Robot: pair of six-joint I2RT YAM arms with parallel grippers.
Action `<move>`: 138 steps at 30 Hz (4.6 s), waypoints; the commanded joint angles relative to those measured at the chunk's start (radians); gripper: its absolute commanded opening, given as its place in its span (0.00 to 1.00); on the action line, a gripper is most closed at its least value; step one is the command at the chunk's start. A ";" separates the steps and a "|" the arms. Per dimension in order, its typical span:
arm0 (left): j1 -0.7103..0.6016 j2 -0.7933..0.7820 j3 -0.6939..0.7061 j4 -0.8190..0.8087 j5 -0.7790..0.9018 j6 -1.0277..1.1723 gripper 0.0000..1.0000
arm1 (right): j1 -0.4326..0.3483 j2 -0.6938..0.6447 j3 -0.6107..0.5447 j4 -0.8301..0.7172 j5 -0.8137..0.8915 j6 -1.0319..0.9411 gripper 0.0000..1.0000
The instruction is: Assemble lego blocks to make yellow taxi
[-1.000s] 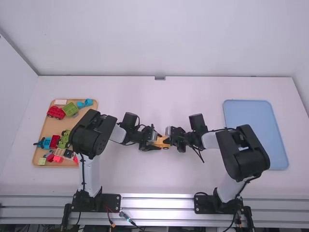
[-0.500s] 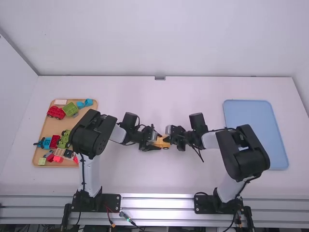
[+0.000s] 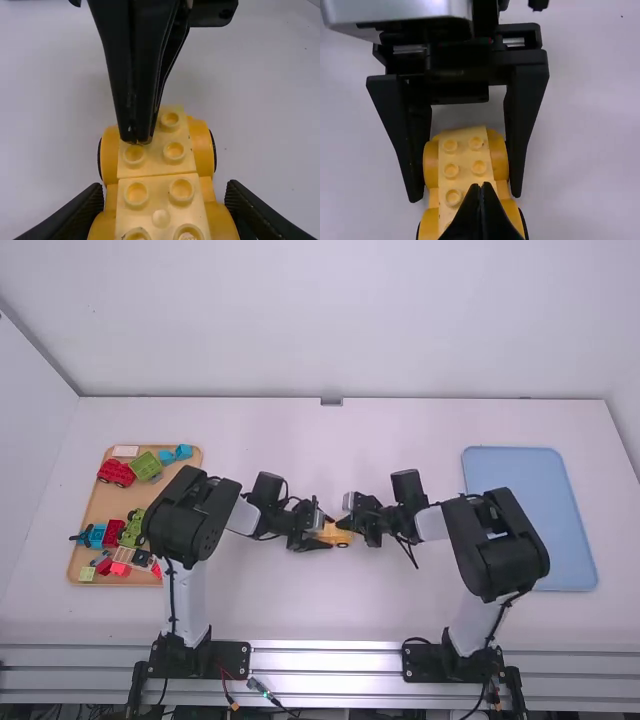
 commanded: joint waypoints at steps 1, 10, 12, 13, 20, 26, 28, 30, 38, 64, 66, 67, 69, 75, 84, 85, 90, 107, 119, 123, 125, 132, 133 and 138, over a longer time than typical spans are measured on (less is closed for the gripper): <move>-0.014 0.007 -0.003 -0.013 -0.013 0.028 0.23 | 0.009 0.085 0.023 -0.053 0.062 -0.024 0.00; -0.012 0.007 0.000 -0.008 -0.015 0.027 0.22 | 0.009 0.098 0.061 -0.235 0.206 -0.140 0.00; -0.014 0.007 0.000 -0.007 -0.015 0.028 0.21 | 0.012 0.098 0.056 -0.235 0.246 -0.141 0.00; -0.019 0.007 0.000 -0.003 -0.016 0.027 0.21 | 0.013 0.098 0.051 -0.235 0.267 -0.150 0.00; -0.019 0.007 -0.001 -0.005 -0.015 0.027 0.20 | -0.037 0.097 0.039 -0.228 0.068 -0.244 0.00; -0.018 0.007 -0.001 -0.005 -0.013 0.027 0.20 | -0.108 0.097 0.035 -0.253 -0.161 -0.364 0.00; -0.019 0.007 -0.001 -0.005 -0.013 0.027 0.19 | -0.122 0.097 0.025 -0.269 -0.127 -0.370 0.00; -0.019 0.007 -0.001 -0.005 -0.013 0.027 0.19 | -0.122 0.097 0.011 -0.258 -0.101 -0.368 0.00; -0.019 0.007 -0.001 -0.010 -0.013 0.027 0.19 | -0.138 0.056 0.001 -0.202 -0.203 -0.352 0.00; -0.012 0.005 -0.001 0.069 -0.097 -0.060 0.99 | -0.190 -0.333 -0.013 -0.204 0.019 0.156 0.99; -0.001 -0.013 -0.001 0.067 -0.090 -0.060 0.99 | -0.173 -0.333 -0.011 -0.204 0.053 0.159 0.99; 0.005 -0.021 -0.001 0.063 -0.086 -0.060 0.99 | -0.169 -0.333 -0.012 -0.204 0.060 0.161 0.99; 0.034 -0.079 -0.001 0.016 -0.049 -0.067 0.99 | -0.157 -0.333 -0.012 -0.203 0.087 0.160 0.99; 0.208 -0.332 -0.001 -0.159 -0.102 -0.279 0.99 | -0.148 -0.333 -0.012 -0.177 0.129 0.161 0.99; 0.470 -0.660 -0.002 -0.428 -0.470 -0.624 0.99 | -0.145 -0.333 -0.012 -0.151 0.129 0.160 0.99; 0.497 -0.695 -0.003 -0.455 -0.530 -0.649 0.99 | -0.148 -0.333 -0.012 -0.148 0.129 0.160 0.99; 0.572 -0.777 -0.002 -0.544 -0.792 -0.901 0.99 | -0.145 -0.333 -0.012 -0.149 0.130 0.160 0.99; 0.628 -0.509 0.376 -1.165 -1.191 -1.019 0.99 | -0.148 -0.333 -0.012 -0.098 0.130 0.237 0.99; 0.668 -0.227 0.563 -1.122 -1.316 -0.575 0.99 | -0.148 -0.333 0.004 0.004 0.127 0.266 0.99; 0.683 -0.227 0.565 -1.103 -1.208 -0.211 0.99 | -0.148 -0.333 0.042 0.003 0.125 0.330 0.99; 0.681 -0.227 0.565 -1.089 -1.206 -0.172 0.99 | -0.148 -0.333 0.051 0.000 0.129 0.345 0.99; 0.721 -0.227 0.548 -1.113 -1.052 0.010 0.99 | -0.148 -0.333 0.085 -0.001 0.126 0.370 0.99; 0.724 -0.227 0.542 -1.111 -1.054 0.026 0.99 | -0.148 -0.333 0.088 -0.002 0.126 0.372 0.99; 0.784 -0.226 0.526 -1.089 -1.061 0.064 0.99 | -0.148 -0.333 0.103 -0.001 0.126 0.396 0.99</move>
